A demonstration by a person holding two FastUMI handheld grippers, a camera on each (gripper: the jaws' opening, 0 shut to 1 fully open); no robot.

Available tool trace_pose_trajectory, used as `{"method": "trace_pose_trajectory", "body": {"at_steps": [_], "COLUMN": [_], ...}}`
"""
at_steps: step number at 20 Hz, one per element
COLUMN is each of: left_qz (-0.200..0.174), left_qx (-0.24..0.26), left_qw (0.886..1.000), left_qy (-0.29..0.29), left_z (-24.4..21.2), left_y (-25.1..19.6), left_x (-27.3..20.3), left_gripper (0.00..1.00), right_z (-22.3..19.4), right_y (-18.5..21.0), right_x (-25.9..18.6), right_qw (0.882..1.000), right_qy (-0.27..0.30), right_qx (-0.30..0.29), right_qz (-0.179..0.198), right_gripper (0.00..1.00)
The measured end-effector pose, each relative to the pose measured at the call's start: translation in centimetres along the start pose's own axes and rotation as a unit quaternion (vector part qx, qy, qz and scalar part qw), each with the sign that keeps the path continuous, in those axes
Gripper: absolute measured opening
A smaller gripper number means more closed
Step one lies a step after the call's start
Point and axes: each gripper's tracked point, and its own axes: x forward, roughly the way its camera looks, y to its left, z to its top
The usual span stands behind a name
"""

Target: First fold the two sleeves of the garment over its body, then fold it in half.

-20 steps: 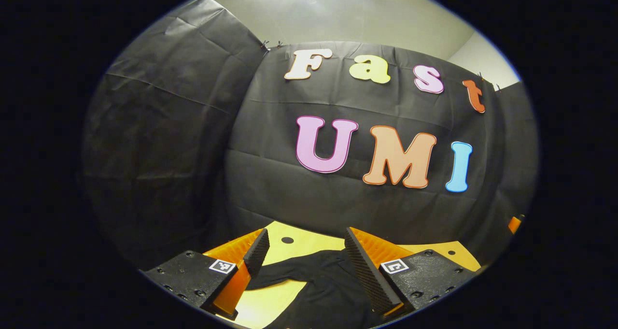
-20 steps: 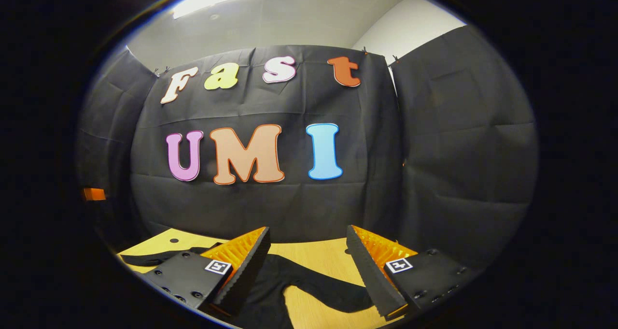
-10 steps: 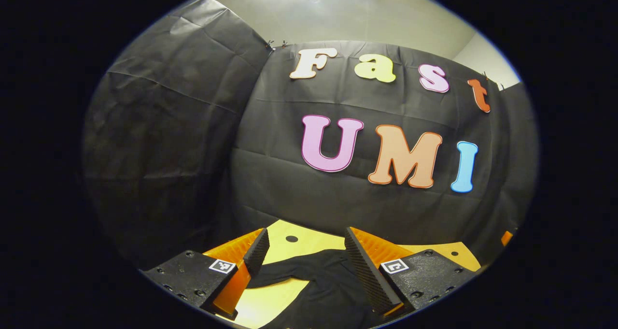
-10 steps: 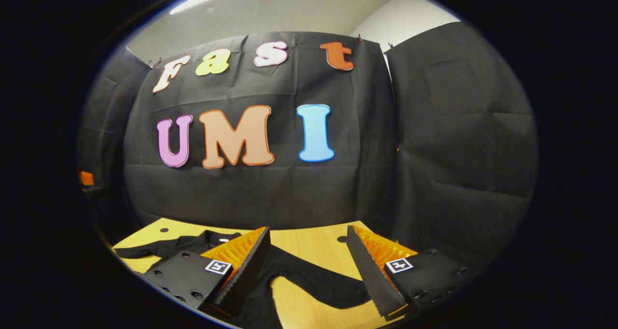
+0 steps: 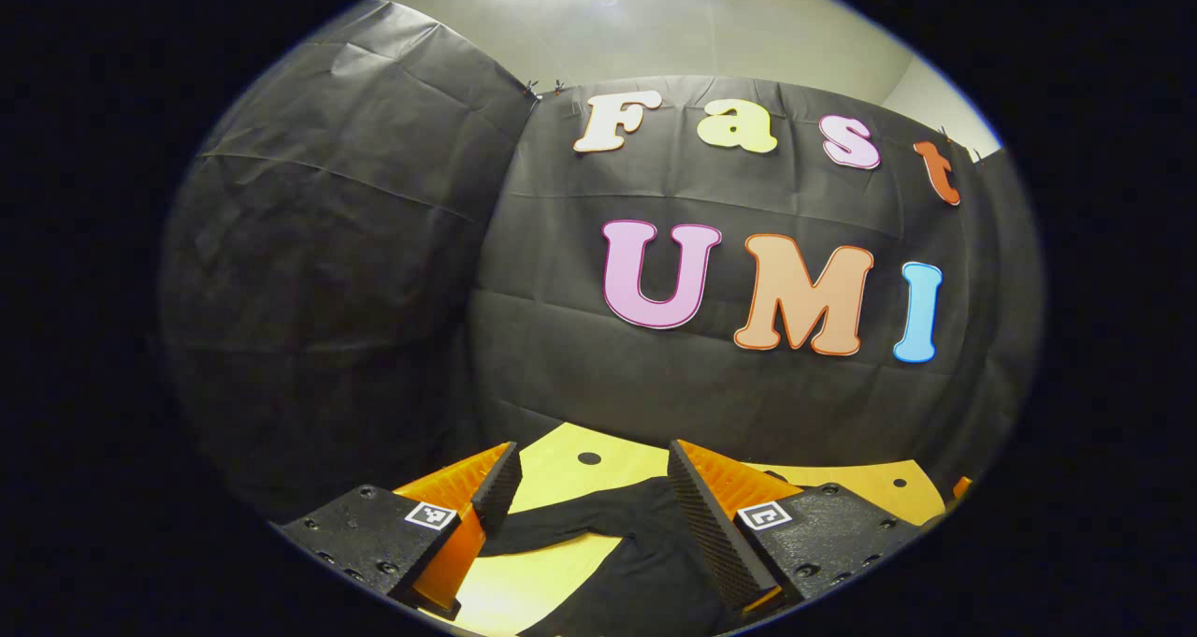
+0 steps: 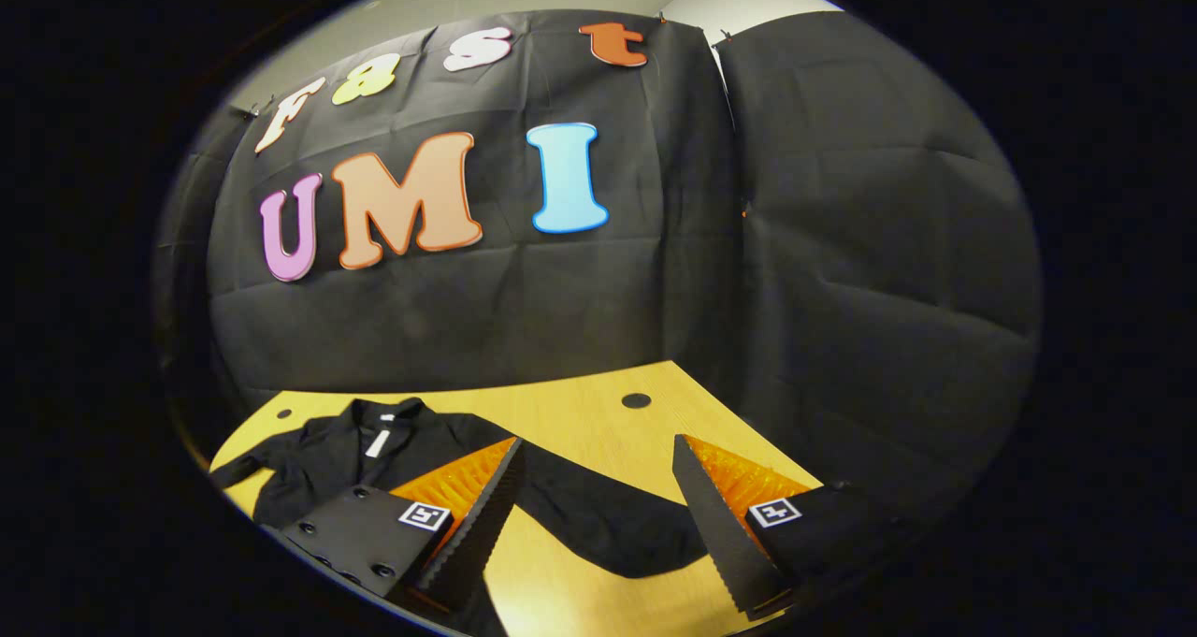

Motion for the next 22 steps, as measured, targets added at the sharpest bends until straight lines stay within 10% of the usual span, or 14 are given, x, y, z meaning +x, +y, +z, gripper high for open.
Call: {"method": "trace_pose_trajectory", "body": {"at_steps": [22], "left_qz": [0.039], "left_qx": [0.032], "left_qw": [0.998], "left_qy": [0.032], "left_z": [-1.3], "left_y": [1.2], "left_x": [-0.9], "left_gripper": [0.92], "right_z": [-16.4], "right_y": [-6.1], "right_x": [9.4], "right_qw": [0.978], "right_qy": [0.201], "right_qx": [-0.033], "right_qz": [-0.049], "right_gripper": [1.0]}}
